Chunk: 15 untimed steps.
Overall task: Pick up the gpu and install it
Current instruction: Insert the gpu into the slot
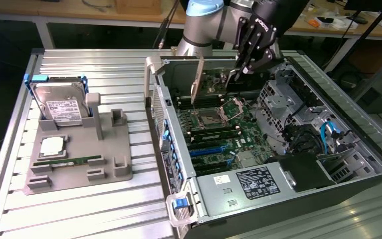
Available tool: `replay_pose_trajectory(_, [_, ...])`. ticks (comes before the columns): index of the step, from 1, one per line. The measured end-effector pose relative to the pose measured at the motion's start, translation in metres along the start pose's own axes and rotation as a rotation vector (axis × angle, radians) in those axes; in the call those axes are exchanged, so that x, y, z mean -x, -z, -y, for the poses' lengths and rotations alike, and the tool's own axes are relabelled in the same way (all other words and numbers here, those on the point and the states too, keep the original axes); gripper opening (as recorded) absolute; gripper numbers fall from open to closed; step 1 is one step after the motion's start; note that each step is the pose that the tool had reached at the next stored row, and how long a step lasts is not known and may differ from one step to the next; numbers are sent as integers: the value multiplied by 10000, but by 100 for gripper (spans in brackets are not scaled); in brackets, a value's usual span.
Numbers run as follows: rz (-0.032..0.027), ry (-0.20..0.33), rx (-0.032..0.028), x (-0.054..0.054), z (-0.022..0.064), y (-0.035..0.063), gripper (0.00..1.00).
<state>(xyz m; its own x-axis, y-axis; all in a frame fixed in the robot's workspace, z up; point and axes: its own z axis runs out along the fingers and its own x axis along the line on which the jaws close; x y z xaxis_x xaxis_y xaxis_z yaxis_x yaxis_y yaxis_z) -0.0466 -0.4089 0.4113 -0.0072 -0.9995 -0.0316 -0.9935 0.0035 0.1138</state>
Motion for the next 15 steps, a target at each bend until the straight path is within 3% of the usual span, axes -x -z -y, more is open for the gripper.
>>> replay_pose_trajectory(15, [-30, -4, 0, -245, 17, -133, 27])
